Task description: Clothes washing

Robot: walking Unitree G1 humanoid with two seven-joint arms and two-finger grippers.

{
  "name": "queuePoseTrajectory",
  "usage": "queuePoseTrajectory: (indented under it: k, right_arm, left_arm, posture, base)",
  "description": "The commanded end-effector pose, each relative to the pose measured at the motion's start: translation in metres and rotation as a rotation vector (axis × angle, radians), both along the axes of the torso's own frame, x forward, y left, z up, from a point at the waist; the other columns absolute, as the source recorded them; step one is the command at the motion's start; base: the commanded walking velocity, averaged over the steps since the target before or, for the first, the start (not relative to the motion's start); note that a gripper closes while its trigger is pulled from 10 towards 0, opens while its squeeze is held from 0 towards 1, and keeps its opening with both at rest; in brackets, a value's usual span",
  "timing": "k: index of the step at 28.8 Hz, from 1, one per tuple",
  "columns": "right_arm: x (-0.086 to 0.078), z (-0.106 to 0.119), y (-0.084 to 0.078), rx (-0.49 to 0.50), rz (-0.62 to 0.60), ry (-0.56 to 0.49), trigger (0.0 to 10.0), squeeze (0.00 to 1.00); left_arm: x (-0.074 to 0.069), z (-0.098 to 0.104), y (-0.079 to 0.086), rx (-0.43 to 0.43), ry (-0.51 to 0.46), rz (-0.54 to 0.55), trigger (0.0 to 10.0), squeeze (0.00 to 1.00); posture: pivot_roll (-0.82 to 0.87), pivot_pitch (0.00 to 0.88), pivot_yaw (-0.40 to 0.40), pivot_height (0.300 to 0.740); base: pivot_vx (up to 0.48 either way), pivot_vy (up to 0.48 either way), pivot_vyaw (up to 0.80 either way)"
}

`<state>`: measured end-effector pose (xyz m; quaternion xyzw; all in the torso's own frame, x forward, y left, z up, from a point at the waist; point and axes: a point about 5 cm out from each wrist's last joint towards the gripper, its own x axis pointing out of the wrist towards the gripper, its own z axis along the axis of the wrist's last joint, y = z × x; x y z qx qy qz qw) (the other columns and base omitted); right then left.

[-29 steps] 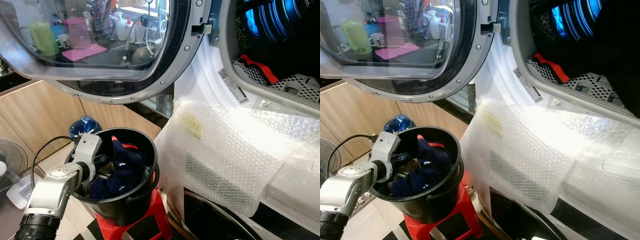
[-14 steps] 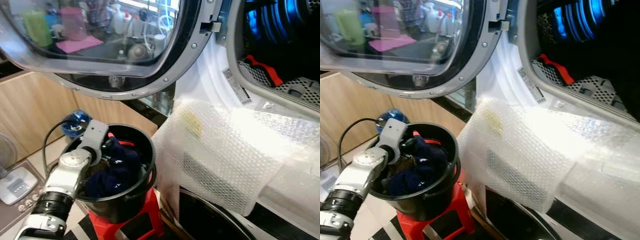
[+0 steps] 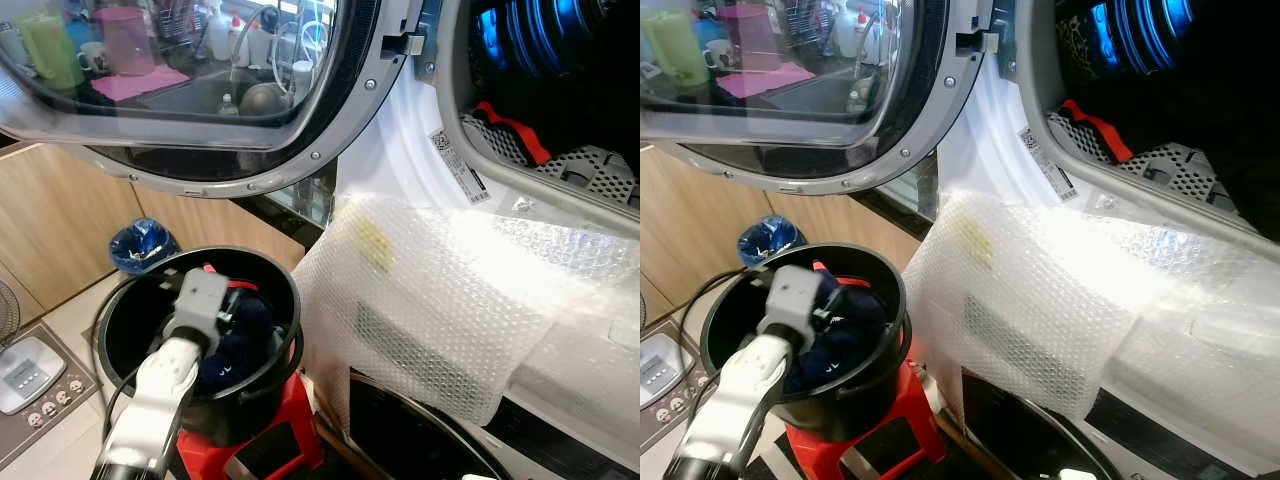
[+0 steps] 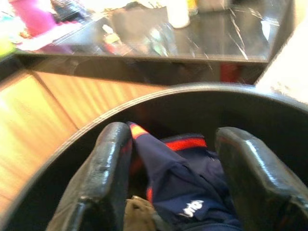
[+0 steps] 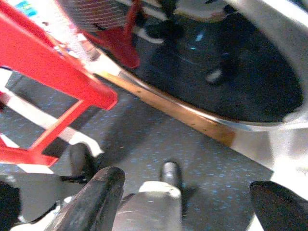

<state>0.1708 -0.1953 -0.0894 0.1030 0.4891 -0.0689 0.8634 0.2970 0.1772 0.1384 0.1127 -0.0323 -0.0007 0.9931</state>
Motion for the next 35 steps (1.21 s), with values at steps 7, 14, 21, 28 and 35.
queuePoseTrajectory:
  k: [7,14,21,28,35]
  right_arm:
    - [-0.008,-0.005,0.011,0.033,-0.050,0.007,10.0,0.00]
    - [-0.004,-0.003,0.014,0.046,-0.089,-0.034,10.0,0.00]
    - [0.008,0.004,0.009,0.049,-0.113,-0.102,10.0,0.00]
    - [0.011,0.004,0.012,0.047,-0.101,-0.096,10.0,0.00]
    - [0.014,0.006,0.015,0.057,-0.110,-0.107,10.0,0.00]
  left_arm:
    - [-0.021,0.021,-0.002,0.019,-0.101,0.041,10.0,1.00]
    - [-0.023,0.015,-0.004,-0.061,-0.062,0.031,10.0,0.00]
    - [-0.043,0.017,-0.007,-0.048,-0.120,-0.003,10.0,0.00]
    - [-0.039,0.018,-0.005,-0.089,-0.118,0.032,10.0,0.00]
    - [-0.038,0.018,-0.004,-0.092,-0.116,0.034,10.0,0.00]
  posture:
    - [0.09,0.082,0.078,0.740]
    - [0.09,0.070,0.082,0.740]
    - [0.10,0.060,0.062,0.740]
    - [0.12,0.045,0.048,0.740]
    - [0.11,0.042,0.056,0.740]
  base:
    - [0.000,0.000,0.00]
    - [0.000,0.000,0.00]
    - [0.000,0.000,0.00]
    - [0.000,0.000,0.00]
    - [0.237,0.000,0.00]
